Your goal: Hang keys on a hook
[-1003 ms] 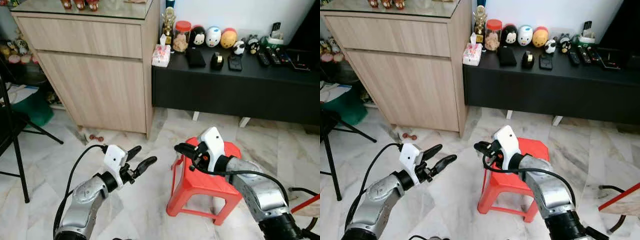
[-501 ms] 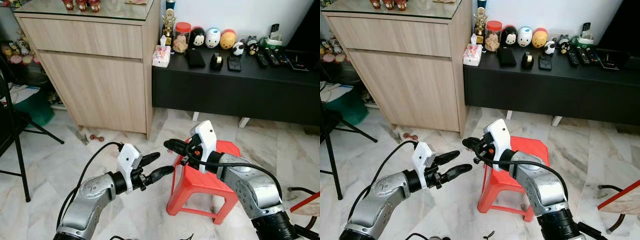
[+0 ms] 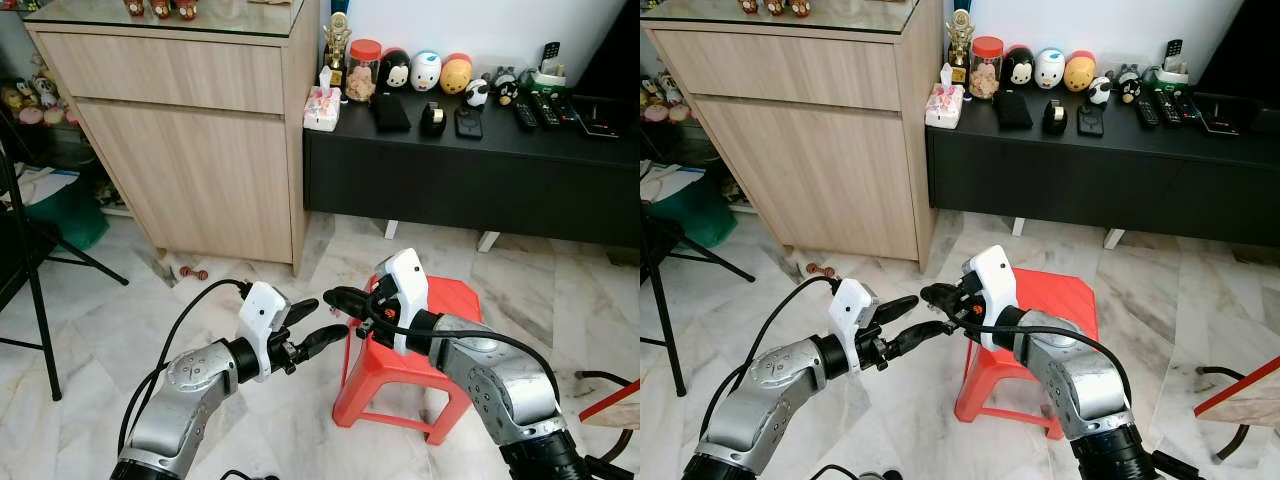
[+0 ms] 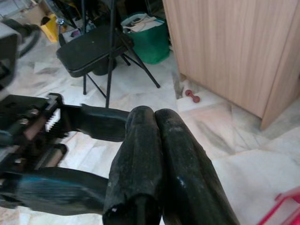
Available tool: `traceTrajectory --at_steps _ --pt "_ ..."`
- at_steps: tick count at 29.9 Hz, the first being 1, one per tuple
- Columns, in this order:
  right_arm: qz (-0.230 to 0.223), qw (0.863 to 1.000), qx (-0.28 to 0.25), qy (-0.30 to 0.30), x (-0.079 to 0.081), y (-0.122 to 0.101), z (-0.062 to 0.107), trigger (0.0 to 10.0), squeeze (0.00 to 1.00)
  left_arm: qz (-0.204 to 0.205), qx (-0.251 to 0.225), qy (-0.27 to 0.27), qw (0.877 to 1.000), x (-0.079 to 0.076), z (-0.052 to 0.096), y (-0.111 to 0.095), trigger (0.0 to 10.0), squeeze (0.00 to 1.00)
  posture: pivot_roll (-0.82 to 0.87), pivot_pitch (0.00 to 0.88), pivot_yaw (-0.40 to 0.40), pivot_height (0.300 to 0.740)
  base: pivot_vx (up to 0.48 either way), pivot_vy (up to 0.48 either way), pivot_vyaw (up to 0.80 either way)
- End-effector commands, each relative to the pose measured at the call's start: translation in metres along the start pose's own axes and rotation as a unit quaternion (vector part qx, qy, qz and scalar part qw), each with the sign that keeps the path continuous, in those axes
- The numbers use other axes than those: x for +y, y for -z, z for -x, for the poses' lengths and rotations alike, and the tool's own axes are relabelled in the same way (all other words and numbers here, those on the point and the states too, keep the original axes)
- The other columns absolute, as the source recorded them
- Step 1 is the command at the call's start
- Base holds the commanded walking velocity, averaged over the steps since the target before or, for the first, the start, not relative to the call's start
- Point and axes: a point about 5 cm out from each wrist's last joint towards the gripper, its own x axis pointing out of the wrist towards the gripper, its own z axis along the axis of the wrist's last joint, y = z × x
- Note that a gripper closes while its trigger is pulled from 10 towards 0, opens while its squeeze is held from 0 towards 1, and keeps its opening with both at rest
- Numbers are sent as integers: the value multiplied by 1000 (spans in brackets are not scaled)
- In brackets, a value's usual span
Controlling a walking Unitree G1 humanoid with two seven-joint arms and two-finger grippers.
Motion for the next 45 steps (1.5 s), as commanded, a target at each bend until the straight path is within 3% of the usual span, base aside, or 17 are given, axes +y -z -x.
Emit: traceTrajectory --at_steps 1,13,22,45 --pt "5 1000 -8 -4 3 -4 1 10000 0 -20 -6 4 1000 -2 -3 -6 10000 0 135 148 -59 740 0 0 0" --pt "-4 1000 -7 -7 5 -5 2 10000 0 -36 -25 -37 998 5 -9 -13 10000 0 134 147 -60 740 0 0 0" --pt "-2 1000 -6 -7 5 -6 2 10000 0 -60 17 -19 998 1 -8 1 10000 0 136 151 -59 740 0 0 0" --pt "-5 1000 -6 0 5 -4 -1 10000 0 -47 -10 -42 998 8 -6 -4 10000 0 138 154 -58 740 0 0 0"
